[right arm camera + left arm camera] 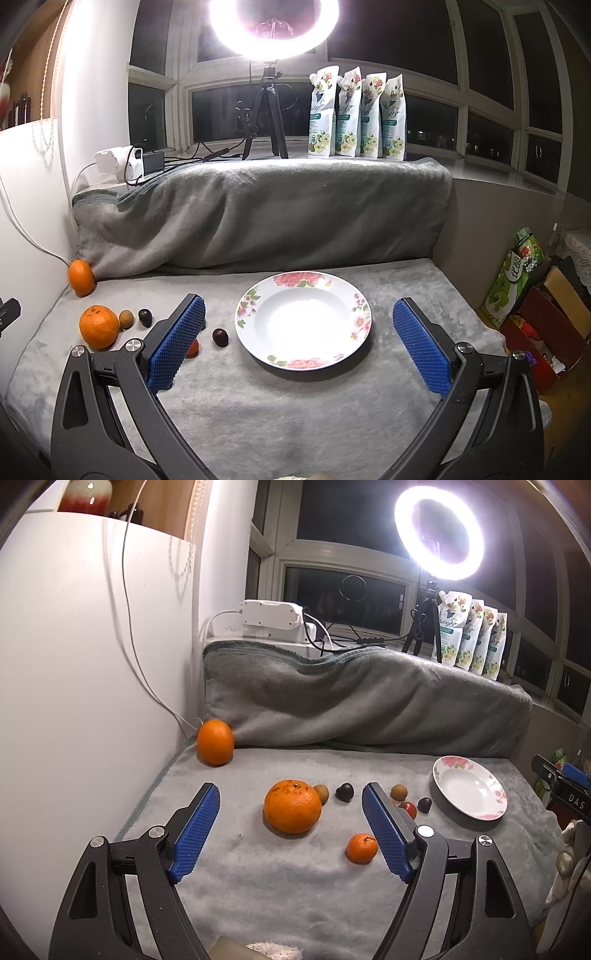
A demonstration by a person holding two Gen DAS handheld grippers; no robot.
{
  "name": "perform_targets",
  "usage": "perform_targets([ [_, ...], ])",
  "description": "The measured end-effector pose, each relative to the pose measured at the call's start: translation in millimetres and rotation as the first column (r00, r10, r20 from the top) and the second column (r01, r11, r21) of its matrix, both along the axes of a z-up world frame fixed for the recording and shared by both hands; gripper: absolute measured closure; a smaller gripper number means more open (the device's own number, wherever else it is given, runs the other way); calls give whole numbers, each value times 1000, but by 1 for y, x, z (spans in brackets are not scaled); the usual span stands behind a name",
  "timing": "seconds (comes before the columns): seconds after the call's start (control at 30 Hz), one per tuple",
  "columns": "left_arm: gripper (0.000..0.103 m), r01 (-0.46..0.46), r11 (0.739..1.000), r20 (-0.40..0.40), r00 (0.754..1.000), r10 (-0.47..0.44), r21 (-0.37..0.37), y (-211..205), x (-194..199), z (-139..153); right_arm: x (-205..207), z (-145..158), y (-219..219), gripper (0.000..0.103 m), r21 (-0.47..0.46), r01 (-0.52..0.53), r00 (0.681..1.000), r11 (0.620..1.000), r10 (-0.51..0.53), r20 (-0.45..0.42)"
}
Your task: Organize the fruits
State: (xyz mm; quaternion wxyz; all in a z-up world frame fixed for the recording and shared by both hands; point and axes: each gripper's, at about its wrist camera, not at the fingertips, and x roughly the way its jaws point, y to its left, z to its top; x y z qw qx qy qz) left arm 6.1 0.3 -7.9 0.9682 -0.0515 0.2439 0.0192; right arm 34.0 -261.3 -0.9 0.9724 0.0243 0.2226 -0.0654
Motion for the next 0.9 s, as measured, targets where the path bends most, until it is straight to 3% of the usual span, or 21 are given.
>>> perform_targets([
  [0.5, 23, 0, 999, -52, 999, -3, -49, 15, 10, -19, 21, -4, 18, 0, 43, -127, 991, 991, 129, -40],
  [0.9, 24, 17, 990, -110, 993, -33, -142, 34, 21, -40, 50, -19, 47, 0, 167, -287, 944, 943, 308, -116],
])
